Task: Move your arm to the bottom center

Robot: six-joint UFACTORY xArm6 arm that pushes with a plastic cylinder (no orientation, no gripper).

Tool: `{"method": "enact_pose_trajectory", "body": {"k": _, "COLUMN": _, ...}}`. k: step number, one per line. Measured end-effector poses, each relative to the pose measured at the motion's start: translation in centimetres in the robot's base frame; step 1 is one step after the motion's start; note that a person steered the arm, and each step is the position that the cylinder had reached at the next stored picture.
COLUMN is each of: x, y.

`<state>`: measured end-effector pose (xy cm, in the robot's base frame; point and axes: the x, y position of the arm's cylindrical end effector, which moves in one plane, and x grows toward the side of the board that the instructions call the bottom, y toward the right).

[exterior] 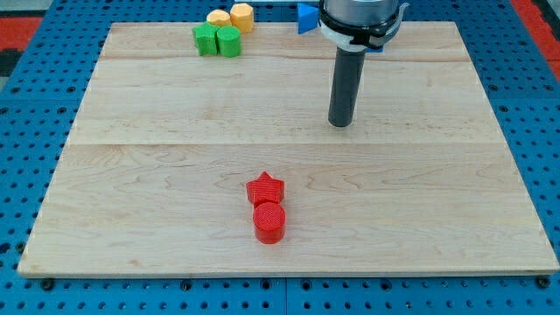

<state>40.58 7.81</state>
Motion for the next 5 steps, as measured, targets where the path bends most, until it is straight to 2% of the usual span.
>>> {"method": "enact_pose_trajectory", "body": {"k": 2, "x": 1.7, "y": 1.4}}
{"method": "enact_pose_trajectory", "body": {"k": 3, "x": 9.9, "y": 5.5}}
{"method": "enact_pose_trajectory", "body": {"k": 4, "x": 19.9, "y": 5.3}}
{"method": "enact_pose_trajectory", "body": {"k": 5, "x": 21.3, "y": 4.3}}
